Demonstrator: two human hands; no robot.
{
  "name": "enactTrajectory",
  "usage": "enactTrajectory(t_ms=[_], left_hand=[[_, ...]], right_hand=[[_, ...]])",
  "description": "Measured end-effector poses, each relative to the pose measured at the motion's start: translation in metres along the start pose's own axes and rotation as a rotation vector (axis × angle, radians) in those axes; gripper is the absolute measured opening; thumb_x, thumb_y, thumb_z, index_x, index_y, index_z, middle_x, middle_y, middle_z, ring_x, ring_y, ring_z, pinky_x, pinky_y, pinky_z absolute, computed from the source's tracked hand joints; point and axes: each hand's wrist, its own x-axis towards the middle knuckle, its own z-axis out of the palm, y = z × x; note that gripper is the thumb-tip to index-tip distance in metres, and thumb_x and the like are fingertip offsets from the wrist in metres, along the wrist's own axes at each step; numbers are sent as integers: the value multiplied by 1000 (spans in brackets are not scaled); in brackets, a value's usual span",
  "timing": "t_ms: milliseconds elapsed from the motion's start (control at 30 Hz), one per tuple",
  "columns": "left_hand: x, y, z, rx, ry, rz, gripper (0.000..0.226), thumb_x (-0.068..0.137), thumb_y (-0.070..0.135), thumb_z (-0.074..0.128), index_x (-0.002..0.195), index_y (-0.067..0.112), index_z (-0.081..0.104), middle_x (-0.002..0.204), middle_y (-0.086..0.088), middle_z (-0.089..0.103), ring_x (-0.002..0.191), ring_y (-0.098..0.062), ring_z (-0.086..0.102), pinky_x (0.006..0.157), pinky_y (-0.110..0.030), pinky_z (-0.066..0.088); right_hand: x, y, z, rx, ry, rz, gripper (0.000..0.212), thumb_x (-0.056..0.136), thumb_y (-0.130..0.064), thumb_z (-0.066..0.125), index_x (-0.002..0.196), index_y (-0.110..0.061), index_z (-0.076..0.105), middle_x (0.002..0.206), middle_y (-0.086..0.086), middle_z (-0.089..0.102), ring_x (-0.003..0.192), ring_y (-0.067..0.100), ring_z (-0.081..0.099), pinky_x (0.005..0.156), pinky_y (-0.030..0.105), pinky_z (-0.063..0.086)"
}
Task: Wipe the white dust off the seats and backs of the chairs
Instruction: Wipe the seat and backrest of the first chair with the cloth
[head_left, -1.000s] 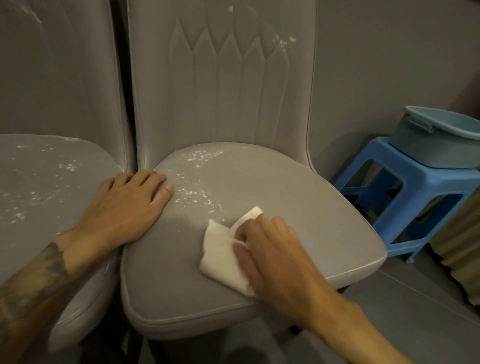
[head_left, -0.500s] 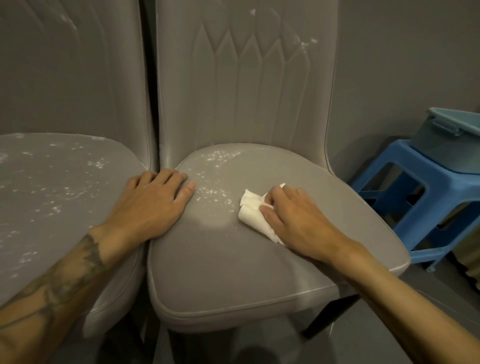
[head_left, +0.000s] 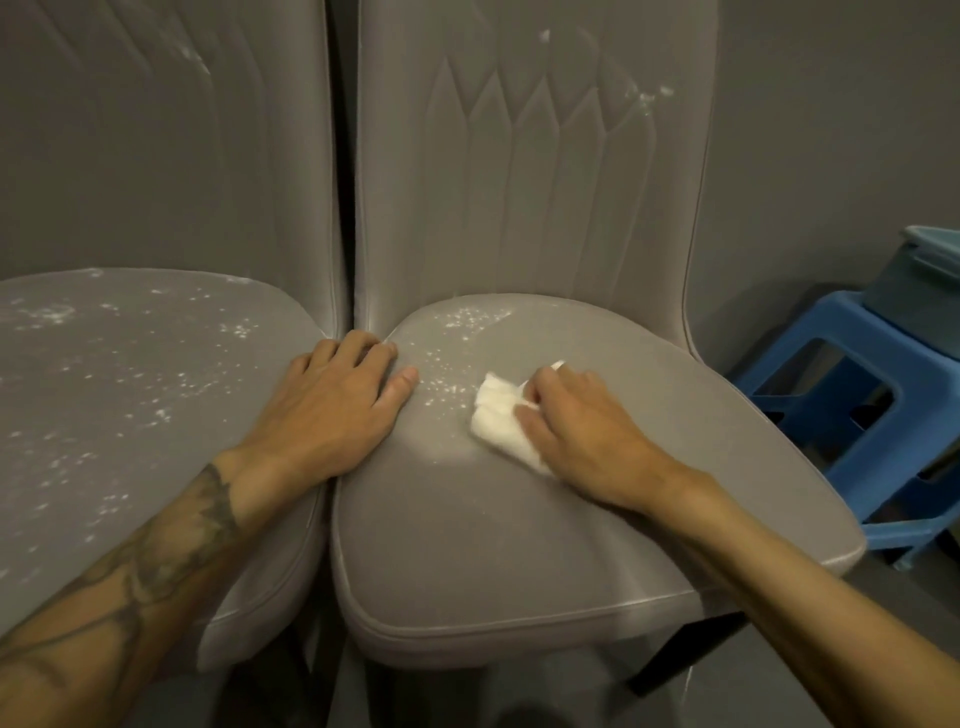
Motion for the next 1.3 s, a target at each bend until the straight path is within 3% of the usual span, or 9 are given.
enactTrajectory(t_ms=[167,300,367,533,733,933,1000,1167,1300], left_hand=[[-2,-10,-6,22,-26,20,63,101,63,17,144,29,49,149,8,43,135,-19,41,111,-40,32],[-8,-8,-4,49,-9,24,63,103,60,17,147,27,48,152,7,42,138,-18,39,115,-40,29],[-8,-8,-3,50,-7,23,63,103,60,16,146,28,47,152,7,41,139,-18,38,115,-40,28],[-7,-9,0,76,28,23,57,104,57,19,145,29,48,154,7,41,139,-18,38,113,-39,29],[-7,-10,3,59,31,24,54,106,55,18,145,32,47,153,10,40,139,-16,37,114,-38,28],[-9,-12,1,154,33,84,59,104,52,10,142,28,48,148,3,44,133,-23,45,107,-43,38],[-11,-13,-1,207,25,117,54,106,47,18,138,21,53,143,-4,49,127,-29,52,101,-47,46],[-14,-12,-3,364,49,167,36,102,30,43,127,10,59,129,-17,60,112,-40,63,84,-52,58],[-13,-11,-3,324,21,151,47,106,38,30,132,14,60,137,-11,58,120,-35,60,93,-51,54]], right_hand=[[-8,-8,4,54,-31,-248,23,101,-50,32,104,-29,43,107,-4,49,91,22,42,83,37,37],[39,11,-1,-3,-33,50,24,105,-38,37,111,-18,48,115,7,54,104,31,47,94,44,39],[48,-4,8,19,-29,71,24,104,-38,38,112,-18,47,117,11,53,104,32,45,95,45,38],[26,-33,25,35,37,-270,26,98,-48,32,107,-27,45,108,2,51,92,25,41,85,41,39],[73,1,11,-29,-28,112,29,105,-37,36,119,-15,48,123,13,53,107,34,45,96,45,39],[45,-24,26,74,-5,-221,20,96,-49,33,104,-33,41,108,0,50,92,23,39,85,41,38],[54,1,20,35,-27,-177,21,100,-46,37,109,-29,45,112,4,53,96,27,45,83,39,36],[109,52,13,-82,14,359,37,104,-35,36,126,-8,50,132,22,52,119,41,47,99,46,39],[119,31,34,33,-10,162,26,102,-40,37,115,-20,47,123,15,52,115,38,45,95,46,36]])
